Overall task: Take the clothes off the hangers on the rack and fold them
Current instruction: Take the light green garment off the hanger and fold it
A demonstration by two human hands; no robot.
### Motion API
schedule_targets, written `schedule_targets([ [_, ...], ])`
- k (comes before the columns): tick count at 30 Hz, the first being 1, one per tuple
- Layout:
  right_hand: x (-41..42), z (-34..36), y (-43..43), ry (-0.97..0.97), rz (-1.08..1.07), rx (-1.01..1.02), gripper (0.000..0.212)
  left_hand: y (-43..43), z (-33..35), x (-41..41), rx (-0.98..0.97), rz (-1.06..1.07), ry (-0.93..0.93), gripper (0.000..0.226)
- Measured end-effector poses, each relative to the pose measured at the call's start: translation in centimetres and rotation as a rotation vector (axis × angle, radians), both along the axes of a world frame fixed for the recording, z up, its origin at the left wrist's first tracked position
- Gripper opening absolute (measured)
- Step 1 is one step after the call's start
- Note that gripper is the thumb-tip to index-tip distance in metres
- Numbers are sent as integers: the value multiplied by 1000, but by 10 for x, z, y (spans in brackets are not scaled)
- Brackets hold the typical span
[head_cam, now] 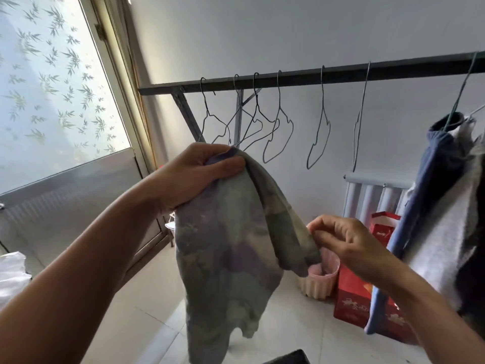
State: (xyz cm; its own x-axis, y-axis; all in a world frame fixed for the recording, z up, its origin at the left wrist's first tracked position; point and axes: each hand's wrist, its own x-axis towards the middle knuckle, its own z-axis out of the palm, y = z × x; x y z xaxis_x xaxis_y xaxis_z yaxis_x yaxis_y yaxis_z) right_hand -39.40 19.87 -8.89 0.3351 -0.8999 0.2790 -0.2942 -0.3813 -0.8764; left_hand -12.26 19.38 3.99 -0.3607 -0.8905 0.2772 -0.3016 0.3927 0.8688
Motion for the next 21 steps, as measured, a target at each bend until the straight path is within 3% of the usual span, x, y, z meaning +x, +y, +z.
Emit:
schedule_targets([
  [3,6,1,-1,-84,-34,-27,17,2,3,5,5,19,12,23],
  [6,27,-4,-1,-38,-7,-43,50,3,4,5,1,21,3,26],
  [11,65,-15,5,-77,-81,-165,36,4,5,4,16,16,15,22],
  [17,67,-27,-7,97,-302,-292,30,6,5,10,2,43,-6,28],
  [19,52,-15,-10,-58,-266,-221,23,8,7,18,-12,79,-13,26],
  [21,26,2,-14,-338,-225,-118,20,9,7,29,-27,112,-47,25],
])
